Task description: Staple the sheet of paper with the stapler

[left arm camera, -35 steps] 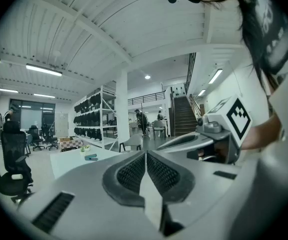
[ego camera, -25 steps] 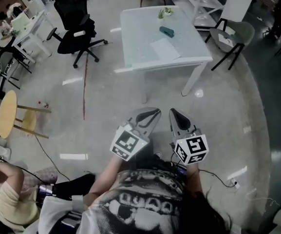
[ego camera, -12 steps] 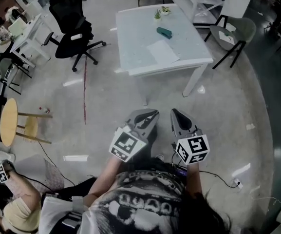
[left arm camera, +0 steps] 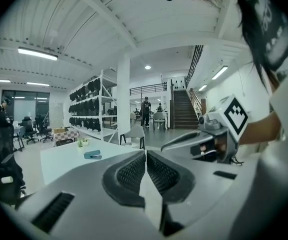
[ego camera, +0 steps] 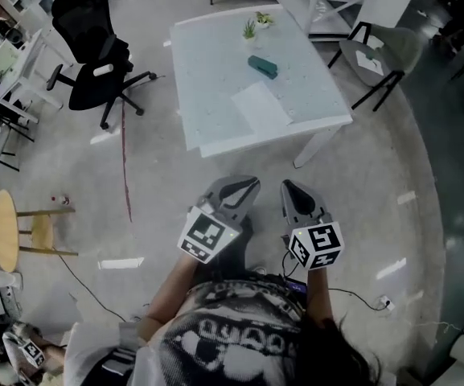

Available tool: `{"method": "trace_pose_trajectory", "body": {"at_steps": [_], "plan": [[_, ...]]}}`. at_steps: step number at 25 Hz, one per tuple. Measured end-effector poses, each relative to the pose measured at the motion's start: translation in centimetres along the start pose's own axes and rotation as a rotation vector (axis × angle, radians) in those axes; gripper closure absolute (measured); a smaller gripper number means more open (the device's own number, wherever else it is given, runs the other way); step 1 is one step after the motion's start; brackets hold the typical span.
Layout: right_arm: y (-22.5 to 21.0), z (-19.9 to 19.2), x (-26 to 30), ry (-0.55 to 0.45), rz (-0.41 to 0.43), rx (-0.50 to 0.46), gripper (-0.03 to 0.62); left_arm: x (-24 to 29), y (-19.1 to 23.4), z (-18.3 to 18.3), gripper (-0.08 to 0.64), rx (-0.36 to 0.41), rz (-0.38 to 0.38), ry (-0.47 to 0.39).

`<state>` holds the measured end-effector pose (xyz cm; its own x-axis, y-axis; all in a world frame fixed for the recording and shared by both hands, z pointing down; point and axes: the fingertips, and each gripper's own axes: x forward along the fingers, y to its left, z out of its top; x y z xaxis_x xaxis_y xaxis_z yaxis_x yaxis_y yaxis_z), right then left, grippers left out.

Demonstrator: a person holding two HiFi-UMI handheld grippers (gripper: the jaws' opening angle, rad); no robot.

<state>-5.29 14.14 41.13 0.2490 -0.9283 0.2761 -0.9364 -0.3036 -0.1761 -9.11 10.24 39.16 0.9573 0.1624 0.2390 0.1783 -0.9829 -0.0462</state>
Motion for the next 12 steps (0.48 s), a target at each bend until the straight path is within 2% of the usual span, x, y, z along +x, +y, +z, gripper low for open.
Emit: {"method": "trace_pose_trajectory", "body": {"at_steps": [6, 12], "plan": [[-2.7, 2.2, 8.6, 0.038, -0.024, 0.018, 0.591, 3.7, 8.6, -0.3, 0.551, -0.021, -0.016, 0.02], [-4.5, 3.2, 15.3, 0.077, -0.054, 0.027, 0.586, 6.5, 15.1, -0.7, 0.551, -0.018, -0.045, 0.028]]}}
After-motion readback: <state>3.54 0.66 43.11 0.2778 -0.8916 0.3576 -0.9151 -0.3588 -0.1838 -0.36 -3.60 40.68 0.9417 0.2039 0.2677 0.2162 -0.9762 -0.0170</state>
